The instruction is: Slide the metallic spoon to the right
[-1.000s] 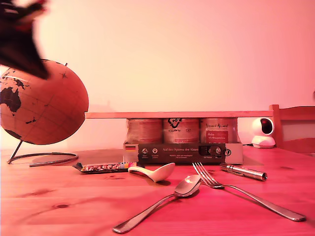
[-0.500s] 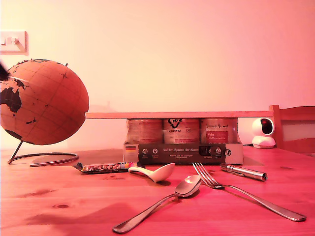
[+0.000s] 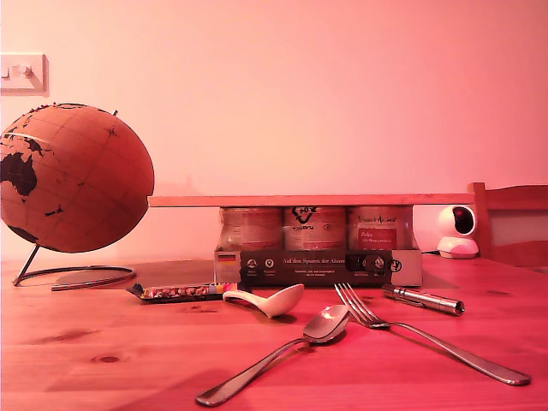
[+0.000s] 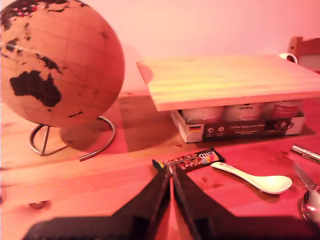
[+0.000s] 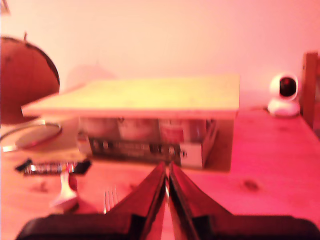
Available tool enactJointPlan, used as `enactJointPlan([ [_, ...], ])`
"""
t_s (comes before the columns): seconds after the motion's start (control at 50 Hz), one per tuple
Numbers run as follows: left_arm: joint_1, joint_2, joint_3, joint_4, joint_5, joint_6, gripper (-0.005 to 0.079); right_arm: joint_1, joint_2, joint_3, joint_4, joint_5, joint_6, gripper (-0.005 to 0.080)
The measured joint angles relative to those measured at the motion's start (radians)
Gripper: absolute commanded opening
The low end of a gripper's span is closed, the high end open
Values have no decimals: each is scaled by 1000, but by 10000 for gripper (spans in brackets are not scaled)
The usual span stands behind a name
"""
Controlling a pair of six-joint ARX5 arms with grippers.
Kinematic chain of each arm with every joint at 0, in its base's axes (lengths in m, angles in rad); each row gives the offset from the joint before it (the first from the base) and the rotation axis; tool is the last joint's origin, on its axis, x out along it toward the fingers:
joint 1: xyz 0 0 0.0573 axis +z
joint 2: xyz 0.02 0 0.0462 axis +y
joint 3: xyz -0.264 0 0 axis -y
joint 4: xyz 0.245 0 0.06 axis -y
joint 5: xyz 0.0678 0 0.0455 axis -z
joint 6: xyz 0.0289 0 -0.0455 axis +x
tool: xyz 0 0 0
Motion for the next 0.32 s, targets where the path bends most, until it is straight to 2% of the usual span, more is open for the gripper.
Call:
enactJointPlan([
  [0.32,0,-29,0,32,4,-1,-22,0,0,0,-229,0,0,-12],
])
